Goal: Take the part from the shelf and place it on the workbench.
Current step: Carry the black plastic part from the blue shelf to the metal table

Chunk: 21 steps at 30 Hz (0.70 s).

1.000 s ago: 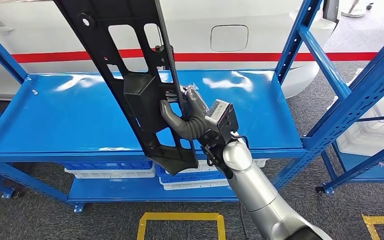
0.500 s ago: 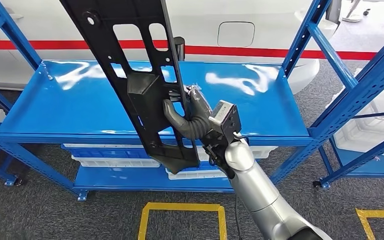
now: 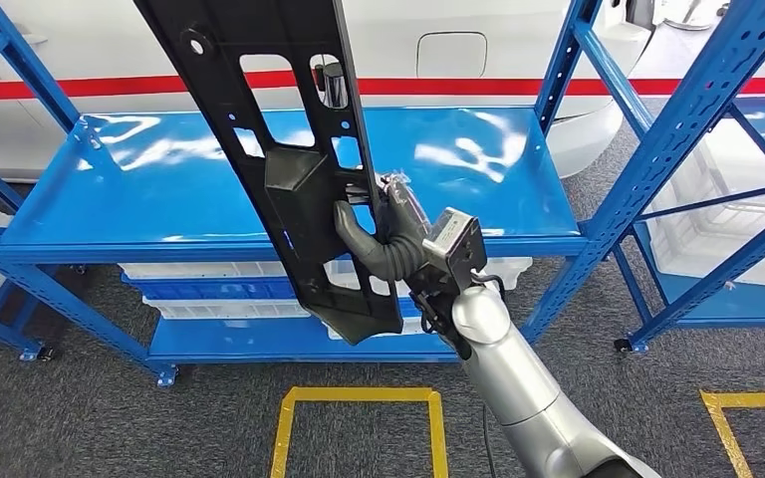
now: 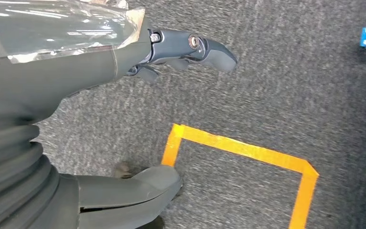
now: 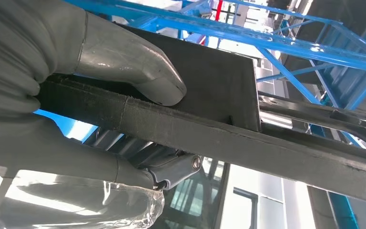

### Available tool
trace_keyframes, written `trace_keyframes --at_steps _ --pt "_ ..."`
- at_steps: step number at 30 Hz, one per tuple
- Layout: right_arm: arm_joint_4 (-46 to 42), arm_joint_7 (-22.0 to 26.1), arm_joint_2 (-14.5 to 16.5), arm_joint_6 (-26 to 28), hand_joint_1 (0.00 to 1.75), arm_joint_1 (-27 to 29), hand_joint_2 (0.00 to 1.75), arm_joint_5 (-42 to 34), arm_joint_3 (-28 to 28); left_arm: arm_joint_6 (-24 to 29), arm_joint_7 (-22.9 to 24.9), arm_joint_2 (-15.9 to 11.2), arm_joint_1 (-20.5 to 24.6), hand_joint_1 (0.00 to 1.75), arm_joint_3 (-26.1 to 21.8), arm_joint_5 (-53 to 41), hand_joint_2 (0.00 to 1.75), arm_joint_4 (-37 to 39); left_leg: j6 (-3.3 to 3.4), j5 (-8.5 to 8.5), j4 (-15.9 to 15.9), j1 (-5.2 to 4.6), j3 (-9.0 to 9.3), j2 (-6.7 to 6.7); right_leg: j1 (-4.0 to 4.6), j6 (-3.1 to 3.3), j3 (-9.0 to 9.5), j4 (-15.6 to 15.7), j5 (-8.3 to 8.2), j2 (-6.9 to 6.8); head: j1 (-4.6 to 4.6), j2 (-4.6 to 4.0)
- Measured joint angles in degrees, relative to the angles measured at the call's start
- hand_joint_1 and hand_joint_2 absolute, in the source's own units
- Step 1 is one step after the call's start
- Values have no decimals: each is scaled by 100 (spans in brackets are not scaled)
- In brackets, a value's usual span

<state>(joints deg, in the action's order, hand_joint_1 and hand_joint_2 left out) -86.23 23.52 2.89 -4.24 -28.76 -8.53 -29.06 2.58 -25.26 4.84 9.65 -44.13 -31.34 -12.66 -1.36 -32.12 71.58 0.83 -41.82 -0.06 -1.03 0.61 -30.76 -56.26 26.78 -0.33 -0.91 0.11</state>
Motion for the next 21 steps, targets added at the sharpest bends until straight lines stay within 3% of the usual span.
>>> trace_keyframes --at_steps 1,2,5,7,9,11,12,14,16,17,18,19,21 --pt "-5 0 0 4 175 28 175 8 2 2 5 -3 2 0 0 -5 175 0 -16 -11 168 10 9 1 0 -14 -72 -16 -41 0 -1 0" --pt "-13 -1 0 9 175 56 175 19 4 4 9 -7 3 0 1 -9 175 0 -24 79 121 23 129 2 -3 -34 -138 -38 -74 0 1 0" --pt "-64 -1 1 31 175 99 175 53 19 15 10 -20 25 0 4 -17 175 0 -9 361 -910 52 889 -7 -2 -107 -292 -133 -138 0 -1 0" --pt "-107 1 3 45 175 108 175 74 30 17 10 -26 36 0 6 -24 175 0 55 344 -1310 23 1122 -28 16 -185 -350 -167 -189 -3 -5 0" --pt "-131 3 2 51 175 127 175 86 34 21 10 -31 34 0 7 -28 175 0 157 394 -1351 -10 1091 -29 31 -277 -378 -158 -255 -4 -11 0" --pt "-146 7 -5 52 175 146 175 88 42 25 10 -28 44 0 11 -29 175 0 292 498 -1400 -14 1027 0 28 -297 -471 -289 -137 6 -15 0" --pt "-152 8 -10 54 175 151 175 88 47 27 10 -28 49 0 14 -28 175 0 354 560 -1424 -11 976 15 32 -273 -559 -487 32 12 -14 0" --pt "-160 9 -24 56 175 163 175 90 51 30 10 -33 55 0 20 -28 175 0 419 680 -1424 -24 827 26 28 -214 -821 -1225 515 19 -15 0" --pt "-162 9 -39 58 175 194 175 92 52 32 10 -34 53 0 22 -28 175 0 425 803 -1418 -38 659 29 28 -246 -951 -1854 762 20 -14 0" --pt "-164 9 -46 60 175 211 175 99 53 32 10 -33 53 0 23 -29 175 0 420 863 -1415 -42 582 29 29 -294 -879 -1899 725 20 -14 0" --pt "-166 10 -51 61 175 225 175 107 54 32 10 -31 52 0 23 -31 175 0 409 922 -1413 -46 511 28 31 -348 -699 -1732 612 20 -14 0" --pt "-171 13 -53 63 175 232 175 115 54 32 10 -29 52 0 24 -33 175 0 394 980 -1410 -48 449 26 32 -382 -420 -1372 482 20 -14 0" --pt "-195 22 -51 65 175 235 175 134 53 33 10 -27 52 0 25 -35 175 0 345 1086 -1402 -67 358 21 57 -354 195 -468 399 21 -11 0"
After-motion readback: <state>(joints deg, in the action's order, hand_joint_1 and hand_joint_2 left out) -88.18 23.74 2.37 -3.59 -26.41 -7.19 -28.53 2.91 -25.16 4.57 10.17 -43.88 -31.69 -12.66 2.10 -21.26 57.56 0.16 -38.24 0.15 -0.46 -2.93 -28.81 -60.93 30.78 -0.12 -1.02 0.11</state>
